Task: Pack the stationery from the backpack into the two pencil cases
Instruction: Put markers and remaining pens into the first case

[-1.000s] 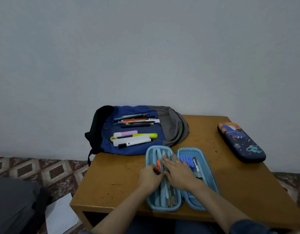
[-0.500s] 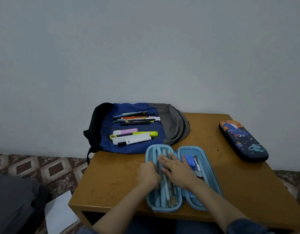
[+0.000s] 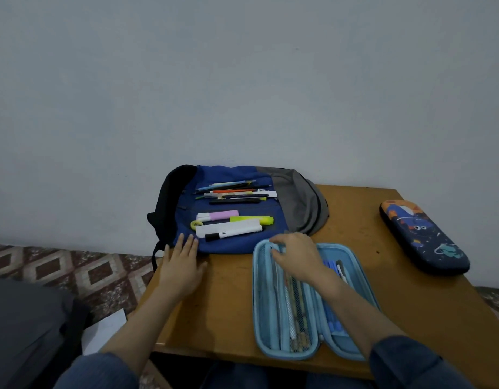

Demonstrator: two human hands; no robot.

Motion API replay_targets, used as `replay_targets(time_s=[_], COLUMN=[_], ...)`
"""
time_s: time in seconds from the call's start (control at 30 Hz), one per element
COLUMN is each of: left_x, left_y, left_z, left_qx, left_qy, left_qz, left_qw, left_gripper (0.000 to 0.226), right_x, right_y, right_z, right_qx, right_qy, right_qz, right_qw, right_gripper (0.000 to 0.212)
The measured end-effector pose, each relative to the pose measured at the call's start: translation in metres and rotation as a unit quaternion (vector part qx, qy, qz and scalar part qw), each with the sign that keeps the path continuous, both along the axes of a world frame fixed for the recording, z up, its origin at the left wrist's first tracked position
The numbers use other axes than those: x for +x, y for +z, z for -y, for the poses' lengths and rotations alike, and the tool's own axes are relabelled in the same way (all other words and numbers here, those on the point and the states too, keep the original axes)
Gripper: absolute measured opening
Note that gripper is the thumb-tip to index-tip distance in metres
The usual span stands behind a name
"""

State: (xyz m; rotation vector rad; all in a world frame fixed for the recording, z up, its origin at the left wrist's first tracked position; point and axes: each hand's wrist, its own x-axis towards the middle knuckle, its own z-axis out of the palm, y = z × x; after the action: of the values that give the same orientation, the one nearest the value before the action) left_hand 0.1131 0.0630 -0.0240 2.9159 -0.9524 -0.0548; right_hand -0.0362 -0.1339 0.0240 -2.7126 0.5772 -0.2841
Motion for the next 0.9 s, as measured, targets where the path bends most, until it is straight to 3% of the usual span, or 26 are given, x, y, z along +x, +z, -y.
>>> replay_targets(time_s=[0.13,0.23,0.37,0.6,0.7,0.9], left_x=[-0.011,-0.015,-0.016,-0.016,-0.016,-0.016], left_y=[-0.028,-0.036,-0.032,-0.032,-0.033,-0.034], left_z=[-0.009,-0.009,-0.010,-0.011,-0.010,-0.011], left_qx=[-0.054,-0.094,-0.130,-0.168,-0.173,-0.171], left_qy=[0.010,0.015,0.023,0.025,0.025,0.027], left_qz=[-0.046,-0.020,-0.023,-0.023,-0.024,-0.019], left_qw=[0.997,0.995,0.991,0.985,0.984,0.985], left_gripper=[0.064,0.081,0.067,0.062,0.062,0.064], right_x=[0.035,0.059,0.092,0.128,0.133,0.130], right_y=[0.001,-0.008,-0.014,-0.015,-0.020,-0.020], right_z=[-0.010,-0.019,-0.027,-0.035,-0.032,-0.029], right_qx=[0.028,0.033,0.040,-0.032,-0.031,-0.002], right_qy=[0.012,0.025,0.044,0.070,0.060,0.013], right_qz=[0.003,0.022,0.042,-0.048,-0.048,0.040], right_qw=[1.000,0.999,0.997,0.996,0.997,0.999], right_gripper=[0.032,0.029,0.030,0.054,0.045,0.013])
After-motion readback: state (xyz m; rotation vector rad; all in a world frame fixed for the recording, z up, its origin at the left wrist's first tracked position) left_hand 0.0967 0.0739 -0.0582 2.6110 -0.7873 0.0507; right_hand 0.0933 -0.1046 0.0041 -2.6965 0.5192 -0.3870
